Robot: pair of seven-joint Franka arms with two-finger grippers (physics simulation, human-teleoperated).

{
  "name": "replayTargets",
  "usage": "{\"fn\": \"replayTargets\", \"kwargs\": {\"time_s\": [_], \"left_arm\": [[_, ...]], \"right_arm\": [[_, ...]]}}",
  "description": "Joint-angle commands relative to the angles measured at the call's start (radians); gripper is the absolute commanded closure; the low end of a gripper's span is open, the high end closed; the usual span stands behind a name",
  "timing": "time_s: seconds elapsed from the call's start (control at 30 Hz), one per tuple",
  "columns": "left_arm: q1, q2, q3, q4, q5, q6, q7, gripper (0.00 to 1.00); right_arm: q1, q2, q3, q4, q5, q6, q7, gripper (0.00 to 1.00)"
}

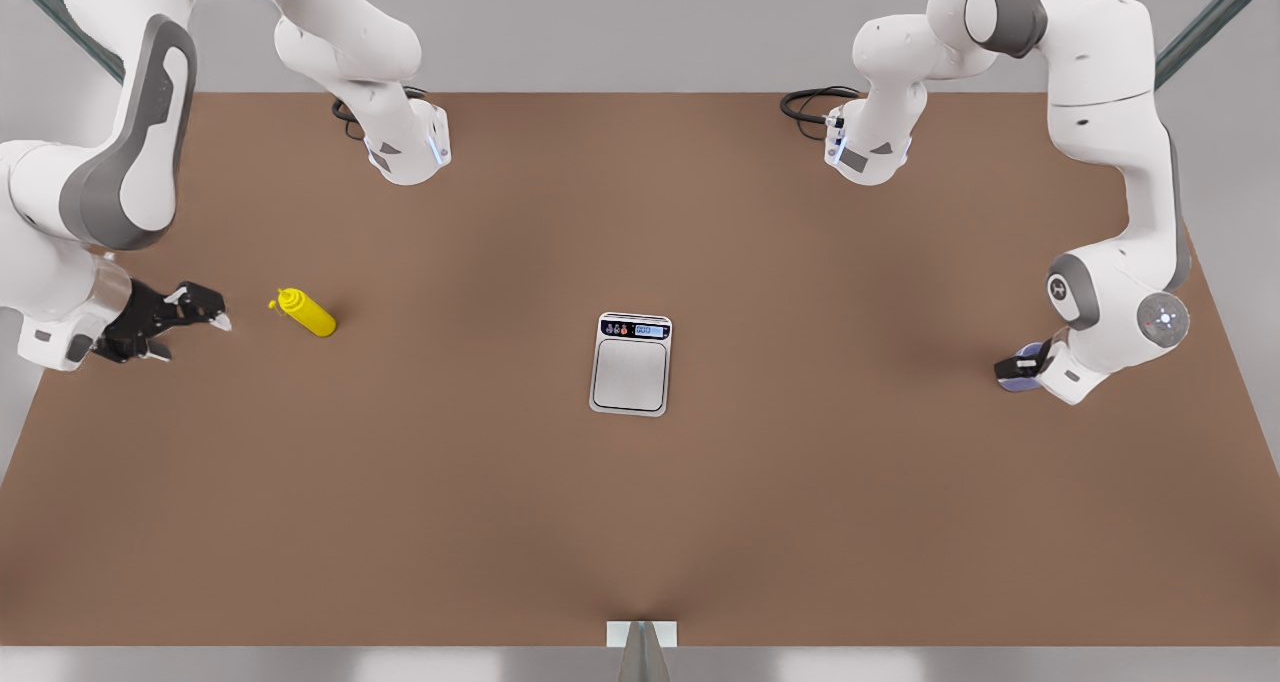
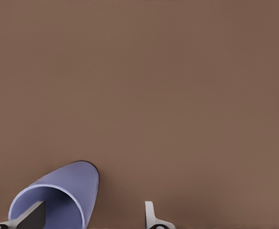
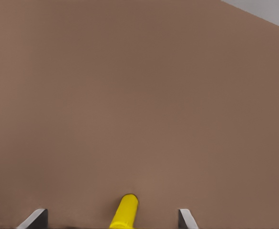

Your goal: Move cup to the weight, pick up sauce bottle, pour sauce

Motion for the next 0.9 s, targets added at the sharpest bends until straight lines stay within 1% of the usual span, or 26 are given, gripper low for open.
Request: {"fn": "replayTargets", "kwargs": {"time_s": [0.0,0.03,0.07,0.1,0.13,0.17,0.2,0.23,0.3,0.33,0.4,0.43,0.47,0.5,0.53,0.6,0.67,0.73,0.87], "left_arm": [[0.001,0.002,0.0,0.0,0.0,0.003,0.0,0.0],[0.0,0.002,0.0,-0.015,0.0,0.015,0.0,0.0],[0.002,0.004,0.0,-0.031,0.0,0.036,0.0,0.02],[0.002,0.004,0.002,-0.035,0.0,0.044,-0.002,0.08],[0.002,0.01,0.002,-0.035,-0.001,0.046,0.0,0.1],[0.002,0.013,0.002,-0.035,0.0,0.047,0.0,0.1],[0.002,0.025,0.003,-0.037,0.0,0.05,-0.002,0.1],[0.002,0.033,0.005,-0.037,0.0,0.058,-0.002,0.12],[0.002,0.036,0.006,-0.058,-0.001,0.098,-0.002,0.22],[0.002,0.041,0.006,-0.058,-0.001,0.098,-0.002,0.24],[0.002,0.041,0.006,-0.078,-0.001,0.121,-0.002,0.34],[0.002,0.041,0.006,-0.078,-0.001,0.121,-0.002,0.41],[0.002,0.047,0.006,-0.078,-0.001,0.121,-0.002,0.46],[0.002,0.047,0.006,-0.078,-0.001,0.121,-0.002,0.54],[0.002,0.047,0.006,-0.078,-0.001,0.121,-0.002,0.69],[0.002,0.05,0.009,-0.078,-0.001,0.122,0.0,0.72],[0.002,0.051,0.009,-0.077,0.0,0.124,0.0,0.79],[0.002,0.051,0.011,-0.077,0.002,0.124,0.002,0.79],[0.002,0.051,0.011,-0.077,0.002,0.122,0.002,0.79]], "right_arm": [[-0.016,-0.005,0.0,-0.02,0.015,0.014,-0.05,0.0],[-0.059,-0.035,0.0,-0.098,0.062,0.049,-0.168,0.0],[-0.106,-0.095,0.0,-0.231,0.108,0.123,-0.3,0.0],[-0.163,-0.101,-0.002,-0.284,0.167,0.143,-0.47,0.0],[-0.221,-0.09,-0.002,-0.316,0.213,0.143,-0.605,0.0],[-0.277,-0.08,-0.002,-0.353,0.242,0.155,-0.74,0.0],[-0.344,-0.038,-0.003,-0.391,0.329,0.155,-0.896,0.0],[-0.378,0.003,-0.003,-0.391,0.371,0.147,-0.99,0.0],[-0.439,0.078,-0.003,-0.426,0.449,0.138,-1.185,0.0],[-0.45,0.107,-0.002,-0.426,0.474,0.124,-1.226,0.0],[-0.473,0.19,-0.002,-0.437,0.55,0.104,-1.361,0.0],[-0.501,0.218,-0.002,-0.449,0.56,0.097,-1.404,0.0],[-0.53,0.236,-0.003,-0.449,0.561,0.074,-1.433,0.0],[-0.567,0.258,-0.003,-0.448,0.561,0.051,-1.467,0.0],[-0.58,0.269,-0.005,-0.448,0.56,0.04,-1.499,0.0],[-0.596,0.293,-0.003,-0.442,0.56,0.037,-1.559,0.0],[-0.594,0.325,-0.002,-0.436,0.566,0.038,-1.61,0.0],[-0.588,0.374,-0.002,-0.419,0.595,0.038,-1.637,0.0],[-0.579,0.414,0.004,-0.419,0.603,0.038,-1.648,0.0]]}}
